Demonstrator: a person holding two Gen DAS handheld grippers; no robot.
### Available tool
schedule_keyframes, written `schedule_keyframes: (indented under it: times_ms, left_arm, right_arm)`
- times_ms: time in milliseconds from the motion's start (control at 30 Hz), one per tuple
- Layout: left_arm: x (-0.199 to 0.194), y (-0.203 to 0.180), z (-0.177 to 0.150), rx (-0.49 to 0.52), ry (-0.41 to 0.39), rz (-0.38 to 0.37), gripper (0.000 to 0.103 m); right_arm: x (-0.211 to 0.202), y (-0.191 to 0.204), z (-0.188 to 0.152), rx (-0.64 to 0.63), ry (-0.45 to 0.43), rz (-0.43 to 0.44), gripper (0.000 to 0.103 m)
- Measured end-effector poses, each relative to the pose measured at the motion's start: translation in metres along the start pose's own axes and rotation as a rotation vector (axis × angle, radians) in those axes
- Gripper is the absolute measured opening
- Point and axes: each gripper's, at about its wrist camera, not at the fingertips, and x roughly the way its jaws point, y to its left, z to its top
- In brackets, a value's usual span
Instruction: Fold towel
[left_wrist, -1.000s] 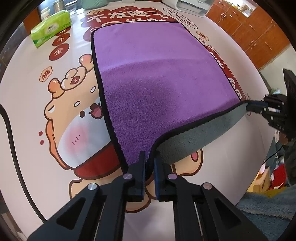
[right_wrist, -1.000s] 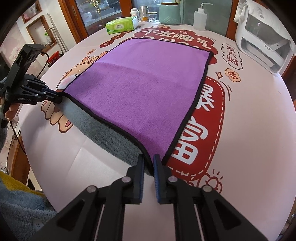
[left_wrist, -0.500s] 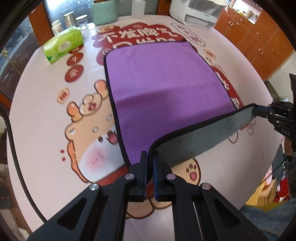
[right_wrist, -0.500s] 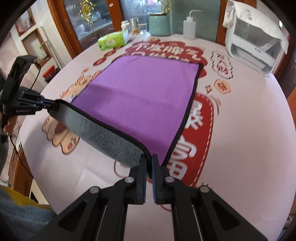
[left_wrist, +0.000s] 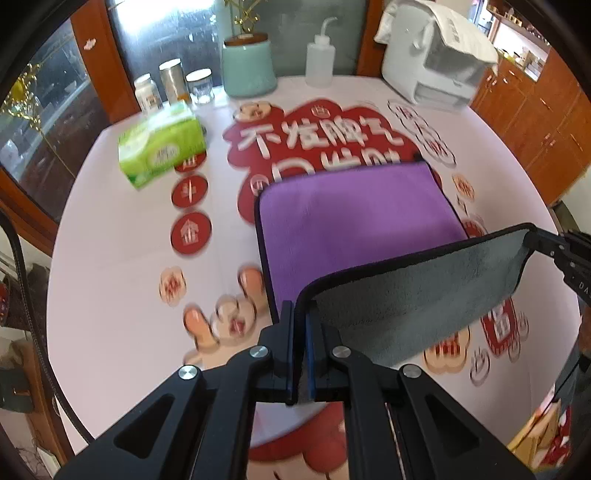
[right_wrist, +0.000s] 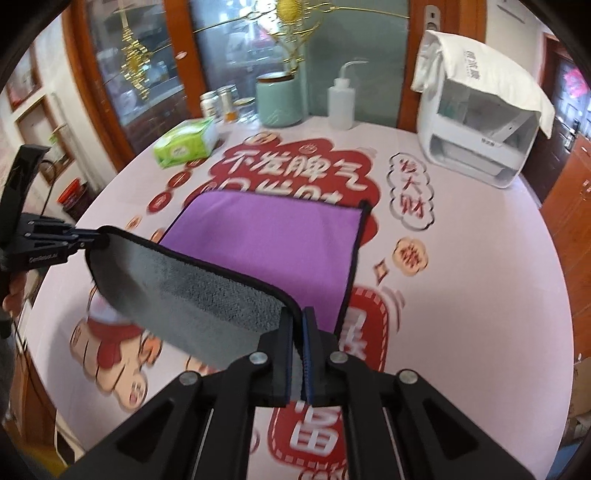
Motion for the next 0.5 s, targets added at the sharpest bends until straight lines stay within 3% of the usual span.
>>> schedule_keyframes:
  times_ms: [233, 500]
  left_arm:
    - [0.020, 0.006, 0.057, -0.008, -0.039, 0.042, 0.003]
    - [0.059, 0.018, 0.086, -0.056, -0.016, 0.059, 0.003]
  right_arm:
    - [0.027, -0.014, 0.045, 0.052, -0.019, -0.075, 0.005]
    - [0.071, -0.026, 0.084, 0.121, -0.005, -0.117, 0.005]
